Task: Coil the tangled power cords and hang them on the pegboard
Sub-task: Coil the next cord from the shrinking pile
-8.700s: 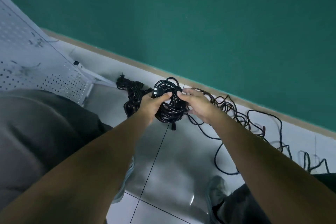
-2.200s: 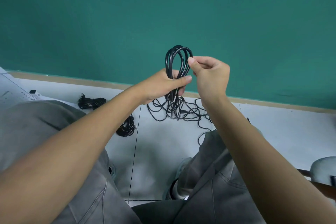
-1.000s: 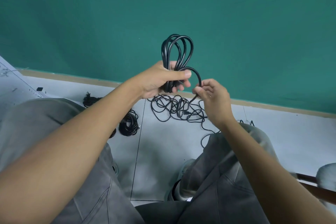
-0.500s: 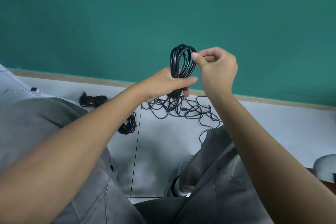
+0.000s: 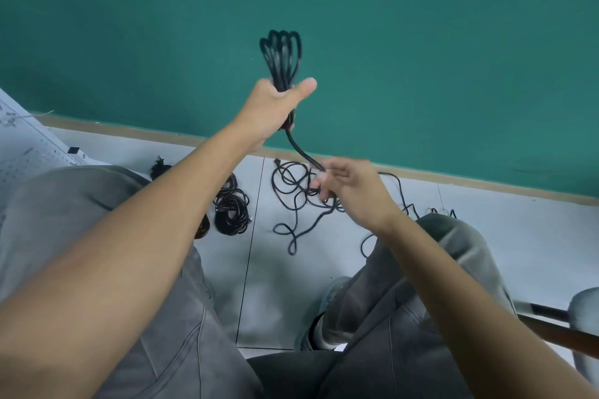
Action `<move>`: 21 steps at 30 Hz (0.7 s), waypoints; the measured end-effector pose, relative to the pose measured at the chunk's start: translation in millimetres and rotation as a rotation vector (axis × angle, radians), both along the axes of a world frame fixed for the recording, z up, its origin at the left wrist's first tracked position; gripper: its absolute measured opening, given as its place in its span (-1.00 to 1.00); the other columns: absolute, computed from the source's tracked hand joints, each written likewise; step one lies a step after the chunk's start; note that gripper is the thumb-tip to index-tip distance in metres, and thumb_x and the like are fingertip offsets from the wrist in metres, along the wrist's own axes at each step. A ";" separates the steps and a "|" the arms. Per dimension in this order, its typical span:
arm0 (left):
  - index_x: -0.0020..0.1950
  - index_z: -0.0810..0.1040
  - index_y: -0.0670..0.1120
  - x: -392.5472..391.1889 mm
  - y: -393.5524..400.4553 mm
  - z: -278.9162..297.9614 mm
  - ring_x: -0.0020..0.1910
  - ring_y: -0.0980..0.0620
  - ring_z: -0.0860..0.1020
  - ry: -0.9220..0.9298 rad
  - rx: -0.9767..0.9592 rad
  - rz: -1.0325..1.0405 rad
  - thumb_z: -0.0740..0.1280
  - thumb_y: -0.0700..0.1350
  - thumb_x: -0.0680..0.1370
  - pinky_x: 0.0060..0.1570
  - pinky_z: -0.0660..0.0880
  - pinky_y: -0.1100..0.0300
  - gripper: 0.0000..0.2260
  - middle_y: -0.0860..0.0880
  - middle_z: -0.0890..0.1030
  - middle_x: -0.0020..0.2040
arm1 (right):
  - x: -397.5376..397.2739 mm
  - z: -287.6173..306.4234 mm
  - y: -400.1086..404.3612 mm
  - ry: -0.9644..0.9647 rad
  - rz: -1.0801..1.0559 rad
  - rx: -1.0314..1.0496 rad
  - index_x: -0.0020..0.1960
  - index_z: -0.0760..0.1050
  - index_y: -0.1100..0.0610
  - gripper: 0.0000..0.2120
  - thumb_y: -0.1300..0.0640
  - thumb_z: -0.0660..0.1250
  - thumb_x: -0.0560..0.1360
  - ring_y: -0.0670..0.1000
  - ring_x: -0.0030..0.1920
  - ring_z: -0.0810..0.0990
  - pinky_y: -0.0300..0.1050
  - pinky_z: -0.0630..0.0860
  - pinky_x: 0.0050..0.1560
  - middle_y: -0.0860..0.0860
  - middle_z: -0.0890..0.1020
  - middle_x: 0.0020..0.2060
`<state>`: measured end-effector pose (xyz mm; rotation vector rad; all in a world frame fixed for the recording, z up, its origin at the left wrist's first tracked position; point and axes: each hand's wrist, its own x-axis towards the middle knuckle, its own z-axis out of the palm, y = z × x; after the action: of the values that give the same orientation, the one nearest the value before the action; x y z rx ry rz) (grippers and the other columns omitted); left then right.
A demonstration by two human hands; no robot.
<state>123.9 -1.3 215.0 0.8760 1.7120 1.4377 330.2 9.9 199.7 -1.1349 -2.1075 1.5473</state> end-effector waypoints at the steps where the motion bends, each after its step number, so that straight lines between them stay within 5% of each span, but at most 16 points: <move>1: -0.18 0.46 -0.10 -0.3 -0.5 -1.4 -0.39 -0.02 0.41 0.094 -0.018 -0.100 0.44 0.09 0.60 -0.35 0.41 0.19 -0.67 -0.02 0.48 -0.37 | 2.8 5.1 3.9 0.014 -0.044 0.057 0.03 0.61 0.05 -0.78 0.34 0.29 0.63 -0.06 -0.37 0.54 -0.07 0.53 -0.15 -0.10 0.68 -0.30; 3: -0.16 0.57 -0.12 7.7 -4.7 4.1 -0.38 0.04 0.44 0.190 -0.054 -0.320 0.39 0.08 0.63 -0.33 0.42 0.23 -0.70 0.14 0.58 -0.41 | 7.2 20.0 13.6 0.016 -0.131 0.214 0.04 0.61 0.05 -0.77 0.34 0.28 0.62 -0.08 -0.35 0.54 -0.12 0.55 -0.20 -0.12 0.68 -0.29; 7: -0.07 0.58 0.02 32.2 -13.2 9.8 -0.39 0.24 0.49 0.181 -0.089 -0.661 0.40 0.06 0.61 -0.36 0.38 0.41 -0.86 0.04 0.68 -0.22 | 6.4 44.4 22.9 0.013 -0.210 0.497 -0.08 0.60 0.05 -0.91 0.21 0.47 0.52 -0.14 -0.24 0.65 -0.21 0.58 -0.09 -0.19 0.66 -0.27; 12: -0.17 0.51 -0.09 40.4 -16.0 -1.6 -0.36 0.08 0.44 -0.099 -0.081 -0.634 0.48 -0.23 0.55 -0.26 0.42 0.21 -0.82 0.02 0.49 -0.38 | 6.7 42.1 26.8 -0.078 -0.390 0.681 -0.16 0.58 0.12 -0.68 -0.10 0.59 0.40 -0.09 -0.30 0.56 -0.30 0.44 -0.22 -0.14 0.60 -0.37; 16: -0.17 0.48 -0.05 37.0 -15.1 -0.4 -0.37 0.04 0.42 -0.403 0.002 -0.572 0.41 -0.16 0.53 -0.22 0.51 0.18 -0.86 0.01 0.44 -0.39 | 15.8 31.4 32.4 0.027 -0.279 0.455 0.04 0.54 0.05 -0.91 0.17 0.43 0.58 -0.22 -0.13 0.59 -0.34 0.50 -0.01 -0.13 0.63 -0.15; 21: -0.13 0.54 -0.07 37.9 -11.2 -1.2 -0.27 0.02 0.55 -0.354 0.024 -0.463 0.46 -0.19 0.56 -0.18 0.52 0.18 -0.87 -0.02 0.59 -0.31 | 20.5 25.3 35.0 0.083 -0.307 0.231 -0.06 0.58 0.02 -0.81 0.30 0.38 0.59 0.15 -0.04 0.71 0.10 0.68 0.07 0.03 0.66 -0.09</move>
<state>161.8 -12.5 213.8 0.8963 1.1406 1.2105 350.7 44.9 225.0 -1.2194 -1.8928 1.1596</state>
